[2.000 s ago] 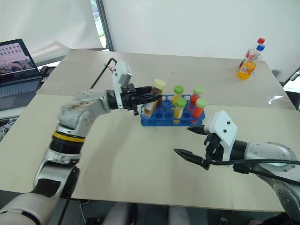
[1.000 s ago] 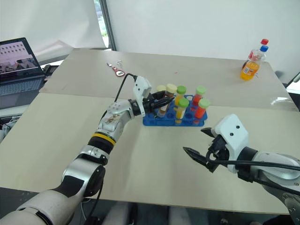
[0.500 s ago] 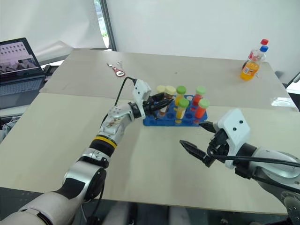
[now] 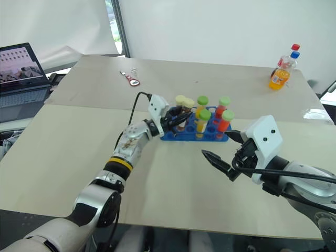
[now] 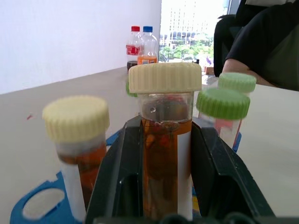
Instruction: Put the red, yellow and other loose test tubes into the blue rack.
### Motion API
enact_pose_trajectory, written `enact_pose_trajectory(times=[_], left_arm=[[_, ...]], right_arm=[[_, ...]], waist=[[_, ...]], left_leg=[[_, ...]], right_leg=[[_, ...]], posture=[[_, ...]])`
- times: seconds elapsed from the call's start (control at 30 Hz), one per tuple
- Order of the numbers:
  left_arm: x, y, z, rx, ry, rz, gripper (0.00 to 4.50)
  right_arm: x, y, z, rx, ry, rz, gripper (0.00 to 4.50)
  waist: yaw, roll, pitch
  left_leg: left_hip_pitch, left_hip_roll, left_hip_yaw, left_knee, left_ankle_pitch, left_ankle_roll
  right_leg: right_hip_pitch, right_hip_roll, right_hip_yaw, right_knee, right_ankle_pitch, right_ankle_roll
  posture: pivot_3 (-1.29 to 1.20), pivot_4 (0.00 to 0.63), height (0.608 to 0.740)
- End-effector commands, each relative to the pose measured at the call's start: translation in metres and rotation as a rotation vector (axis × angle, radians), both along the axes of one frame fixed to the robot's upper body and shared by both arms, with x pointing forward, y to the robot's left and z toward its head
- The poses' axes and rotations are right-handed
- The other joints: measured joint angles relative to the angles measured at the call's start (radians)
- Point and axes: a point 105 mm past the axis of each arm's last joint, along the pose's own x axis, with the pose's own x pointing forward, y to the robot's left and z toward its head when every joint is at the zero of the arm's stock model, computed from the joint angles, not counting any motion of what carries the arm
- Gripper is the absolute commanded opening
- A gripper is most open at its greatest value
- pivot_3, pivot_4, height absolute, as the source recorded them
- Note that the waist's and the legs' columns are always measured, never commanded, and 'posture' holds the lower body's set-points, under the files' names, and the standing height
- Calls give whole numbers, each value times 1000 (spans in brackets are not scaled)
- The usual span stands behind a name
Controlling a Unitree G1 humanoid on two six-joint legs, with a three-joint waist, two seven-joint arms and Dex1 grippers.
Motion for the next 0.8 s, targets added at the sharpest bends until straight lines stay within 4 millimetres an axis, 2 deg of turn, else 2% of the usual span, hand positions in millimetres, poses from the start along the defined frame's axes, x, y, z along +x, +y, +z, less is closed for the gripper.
enact_pose_trajectory(times=[0.03,0.07,0.1,0.17,0.27,0.3,0.5,0.6,0.7,0.8], left_arm=[[-5,5,-2,26,-33,-2,871],[-5,7,-3,36,-34,7,871],[-6,9,-4,39,-32,1,1893],[-9,12,-6,64,-45,-18,2703],[-15,20,-9,110,-67,-29,4145],[-16,25,-11,127,-66,-29,4466],[-27,74,-8,250,-28,11,4466],[-34,109,1,336,-4,38,4466],[-53,145,4,543,-13,6,4466],[-60,173,9,676,-6,50,4466]], right_arm=[[3,-1,13,16,-74,-14,4500],[3,-1,13,17,-76,-16,4500],[4,-1,13,18,-77,-17,4500],[5,-1,13,17,-79,-15,4500],[8,-1,11,14,-80,-16,4500],[9,-2,11,12,-80,-19,4500],[16,-13,12,-29,-97,-15,4500],[19,-27,13,-47,-97,-9,4500],[23,-45,13,-101,-82,2,4500],[24,-59,15,-151,-67,29,4500]], waist=[[0,0,0],[0,0,0],[0,0,0],[-1,0,0],[-2,0,0],[-2,0,0],[-3,1,0],[-3,1,0],[-7,1,0],[-7,2,-1]], left_leg=[[0,0,0,0,0,0],[0,0,0,0,0,0],[0,0,0,0,0,0],[0,0,0,0,0,0],[0,0,0,-1,0,0],[0,0,-1,-1,0,0],[0,0,-2,-1,0,0],[0,1,-3,0,0,0],[1,2,-2,-1,0,0],[2,2,-1,-3,0,0]], right_leg=[[0,0,0,0,0,0],[0,0,0,0,0,0],[0,0,0,0,0,0],[0,0,0,0,0,0],[-1,0,0,0,0,0],[-1,0,0,0,0,0],[-1,0,0,1,0,0],[-1,0,0,1,0,0],[-1,1,0,1,0,0],[-1,1,0,-1,0,0]], posture=[[0,150,706],[0,150,706],[0,150,706],[0,150,706],[0,150,706],[0,150,706],[0,150,706],[0,150,706],[0,150,706],[0,150,706]])
